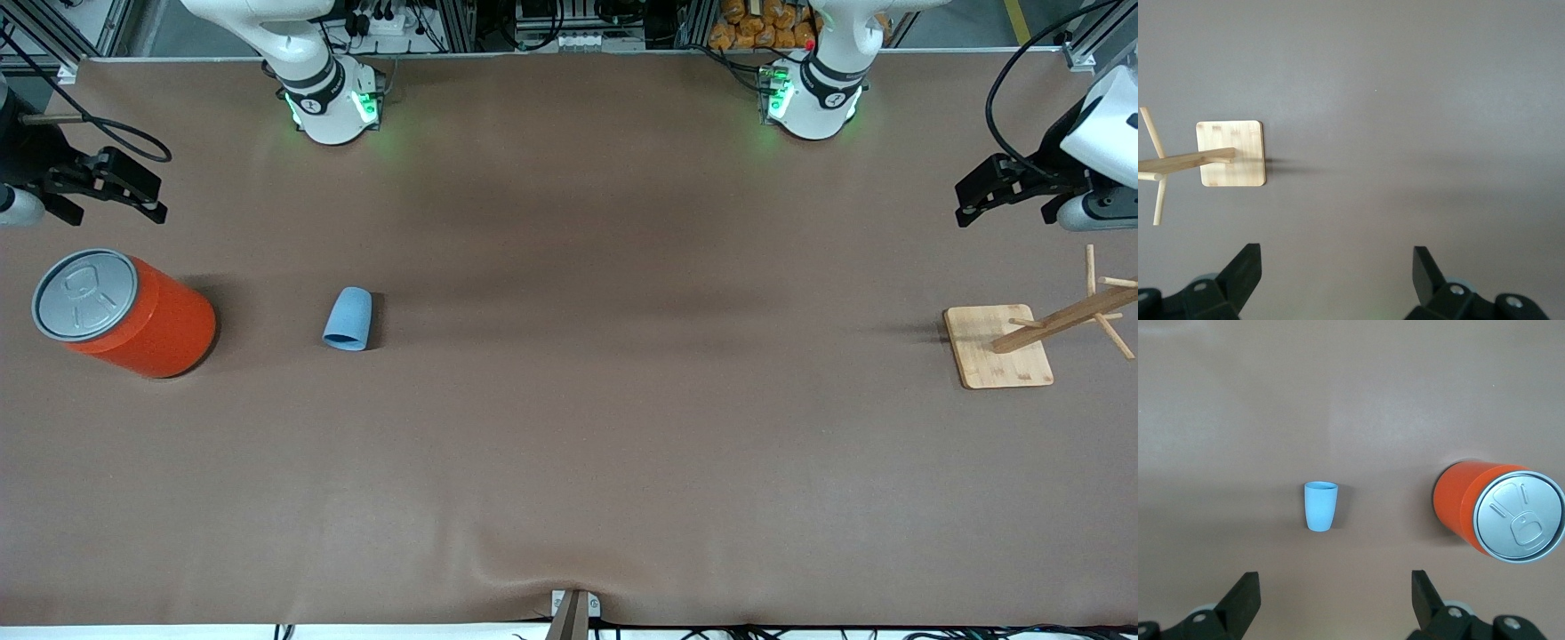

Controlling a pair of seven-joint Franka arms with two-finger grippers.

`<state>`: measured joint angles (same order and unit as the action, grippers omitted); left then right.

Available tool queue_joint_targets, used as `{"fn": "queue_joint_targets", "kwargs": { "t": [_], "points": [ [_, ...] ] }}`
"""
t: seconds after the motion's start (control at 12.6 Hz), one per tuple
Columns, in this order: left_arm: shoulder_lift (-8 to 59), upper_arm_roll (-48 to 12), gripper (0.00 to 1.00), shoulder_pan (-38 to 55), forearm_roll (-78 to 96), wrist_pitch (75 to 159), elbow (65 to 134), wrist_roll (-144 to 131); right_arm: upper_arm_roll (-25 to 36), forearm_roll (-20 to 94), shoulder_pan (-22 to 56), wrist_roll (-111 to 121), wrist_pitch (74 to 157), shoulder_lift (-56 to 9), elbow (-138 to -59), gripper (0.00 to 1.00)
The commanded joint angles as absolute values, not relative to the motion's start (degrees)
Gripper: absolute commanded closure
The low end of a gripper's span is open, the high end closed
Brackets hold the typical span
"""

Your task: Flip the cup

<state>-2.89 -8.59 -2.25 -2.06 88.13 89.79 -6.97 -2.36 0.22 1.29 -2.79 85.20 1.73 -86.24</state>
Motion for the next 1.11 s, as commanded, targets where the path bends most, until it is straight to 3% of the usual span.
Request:
{"fn": "queue_joint_targets", "kwargs": {
  "t": [0.0,0.71,1.03],
  "points": [
    [-2.7,-8.7,0.0,-2.7,-1.1,86.2,88.3,-5.9,-2.7,0.2,0.6,-1.9,86.0,3.4,-88.1,0.0],
    [-2.6,-8.7,0.0,-2.6,-1.1,86.2,89.1,-5.8,-2.7,-0.9,0.5,-1.8,85.8,2.2,-88.0,0.0],
    [-2.0,-8.7,0.0,-3.0,-1.0,86.8,89.9,-5.9,-2.9,-1.1,1.2,-1.9,80.0,-0.8,-88.6,0.0]
  ]
}}
